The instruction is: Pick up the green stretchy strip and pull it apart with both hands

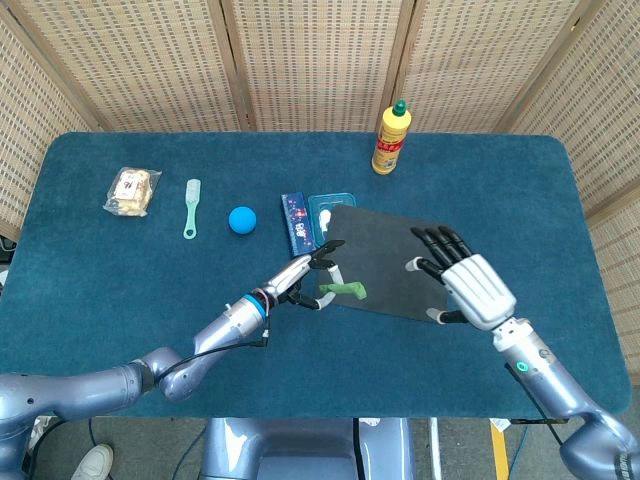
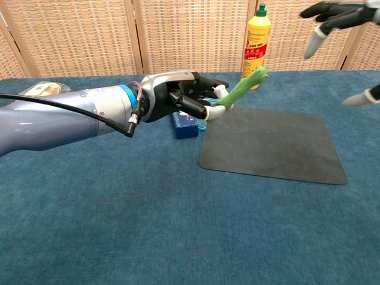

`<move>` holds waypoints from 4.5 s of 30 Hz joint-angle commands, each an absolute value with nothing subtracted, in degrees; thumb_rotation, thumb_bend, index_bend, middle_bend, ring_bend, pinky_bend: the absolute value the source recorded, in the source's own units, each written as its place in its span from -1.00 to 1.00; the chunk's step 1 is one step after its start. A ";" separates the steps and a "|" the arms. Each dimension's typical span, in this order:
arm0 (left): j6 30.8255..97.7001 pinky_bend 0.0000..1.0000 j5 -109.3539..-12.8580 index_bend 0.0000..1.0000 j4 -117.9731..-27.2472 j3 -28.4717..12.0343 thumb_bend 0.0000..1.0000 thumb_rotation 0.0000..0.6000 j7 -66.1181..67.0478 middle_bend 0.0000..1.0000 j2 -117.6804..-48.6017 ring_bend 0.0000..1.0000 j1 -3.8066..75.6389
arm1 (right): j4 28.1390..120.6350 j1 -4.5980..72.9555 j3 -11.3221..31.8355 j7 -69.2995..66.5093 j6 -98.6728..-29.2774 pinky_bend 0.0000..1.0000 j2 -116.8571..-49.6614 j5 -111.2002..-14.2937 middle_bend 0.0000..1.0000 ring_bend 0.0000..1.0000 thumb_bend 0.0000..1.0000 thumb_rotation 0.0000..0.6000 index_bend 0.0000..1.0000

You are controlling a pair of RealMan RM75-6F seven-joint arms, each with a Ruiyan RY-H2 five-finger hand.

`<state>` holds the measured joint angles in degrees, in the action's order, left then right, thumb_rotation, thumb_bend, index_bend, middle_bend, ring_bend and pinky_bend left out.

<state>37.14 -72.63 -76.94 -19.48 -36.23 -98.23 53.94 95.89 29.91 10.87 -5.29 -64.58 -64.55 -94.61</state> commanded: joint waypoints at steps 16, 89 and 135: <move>36.52 -1.00 -70.98 0.52 -76.45 -19.05 0.05 1.00 -35.37 -1.00 -99.98 -1.00 55.48 | 94.15 37.14 10.58 -3.74 -61.96 -1.00 -69.99 -96.26 -0.90 -1.00 -0.44 1.00 -0.09; 34.48 -1.00 -65.08 0.52 -78.40 -20.79 0.07 1.00 -32.30 -1.00 -101.20 -1.00 56.86 | 97.10 40.35 7.67 0.17 -63.26 -1.00 -68.77 -94.06 -0.73 -1.00 0.27 1.00 0.40; 37.06 -1.00 -67.59 0.56 -79.95 -18.03 0.07 1.00 -34.71 -1.00 -95.79 -1.00 50.63 | 89.46 37.45 6.73 13.50 -73.80 -1.00 -70.40 -101.54 -0.51 -1.00 0.33 1.00 0.73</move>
<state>36.98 -67.45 -79.99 -18.15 -34.54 -95.92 50.80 89.53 37.54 6.73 13.46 -73.71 -70.48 -101.60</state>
